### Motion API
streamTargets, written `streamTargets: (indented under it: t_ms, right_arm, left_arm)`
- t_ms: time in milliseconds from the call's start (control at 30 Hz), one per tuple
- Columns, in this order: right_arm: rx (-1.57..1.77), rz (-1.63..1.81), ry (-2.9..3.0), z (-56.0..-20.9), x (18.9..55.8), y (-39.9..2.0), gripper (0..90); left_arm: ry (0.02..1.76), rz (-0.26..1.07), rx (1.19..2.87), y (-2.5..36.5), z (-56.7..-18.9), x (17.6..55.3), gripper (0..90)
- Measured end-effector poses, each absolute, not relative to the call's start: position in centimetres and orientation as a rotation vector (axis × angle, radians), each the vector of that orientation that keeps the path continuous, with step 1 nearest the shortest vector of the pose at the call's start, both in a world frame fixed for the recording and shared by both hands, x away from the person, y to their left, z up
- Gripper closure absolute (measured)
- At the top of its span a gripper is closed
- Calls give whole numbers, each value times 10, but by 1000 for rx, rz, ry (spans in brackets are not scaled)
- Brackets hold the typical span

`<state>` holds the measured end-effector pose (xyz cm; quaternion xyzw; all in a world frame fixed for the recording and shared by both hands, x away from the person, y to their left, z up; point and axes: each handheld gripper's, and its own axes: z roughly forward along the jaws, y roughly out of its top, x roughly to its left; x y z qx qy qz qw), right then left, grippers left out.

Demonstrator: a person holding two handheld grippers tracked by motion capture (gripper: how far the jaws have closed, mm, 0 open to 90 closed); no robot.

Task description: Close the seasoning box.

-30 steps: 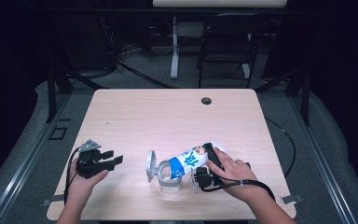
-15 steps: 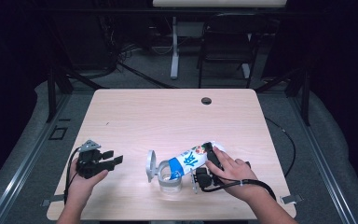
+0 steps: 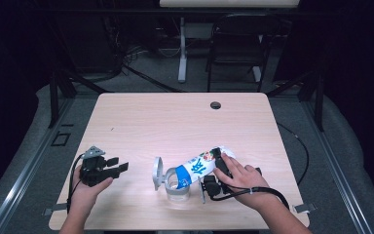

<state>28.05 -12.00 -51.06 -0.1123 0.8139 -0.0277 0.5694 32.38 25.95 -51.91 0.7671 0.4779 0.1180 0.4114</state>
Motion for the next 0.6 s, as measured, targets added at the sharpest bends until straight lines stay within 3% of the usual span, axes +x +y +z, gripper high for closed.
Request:
streamTargets:
  t_ms: [600]
  right_arm:
    - [-288, -88, 1889, -509, 280, -118, 444]
  left_arm:
    - [1205, 295, 1934, 260, -520, 324, 478]
